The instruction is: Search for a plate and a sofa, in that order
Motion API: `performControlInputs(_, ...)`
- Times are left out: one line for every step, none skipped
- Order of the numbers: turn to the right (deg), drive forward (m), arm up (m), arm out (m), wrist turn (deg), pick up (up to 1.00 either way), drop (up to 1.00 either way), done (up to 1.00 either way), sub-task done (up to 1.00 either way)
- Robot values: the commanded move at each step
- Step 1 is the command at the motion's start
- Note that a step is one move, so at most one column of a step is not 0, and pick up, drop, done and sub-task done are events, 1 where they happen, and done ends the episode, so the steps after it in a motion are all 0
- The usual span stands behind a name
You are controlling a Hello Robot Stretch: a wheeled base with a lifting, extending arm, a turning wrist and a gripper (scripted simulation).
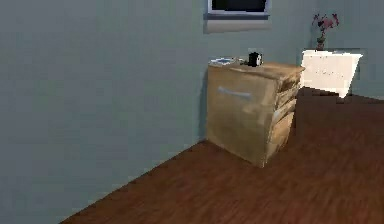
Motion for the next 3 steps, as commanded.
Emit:
performControlInputs(36.0,0.0,0.0,0.0,0.0,0.0,0.0,0.0,0.0)
performControlInputs(0.0,0.75,0.0,0.0,0.0,0.0,0.0,0.0,0.0)
performControlInputs(45.0,0.0,0.0,0.0,0.0,0.0,0.0,0.0,0.0)
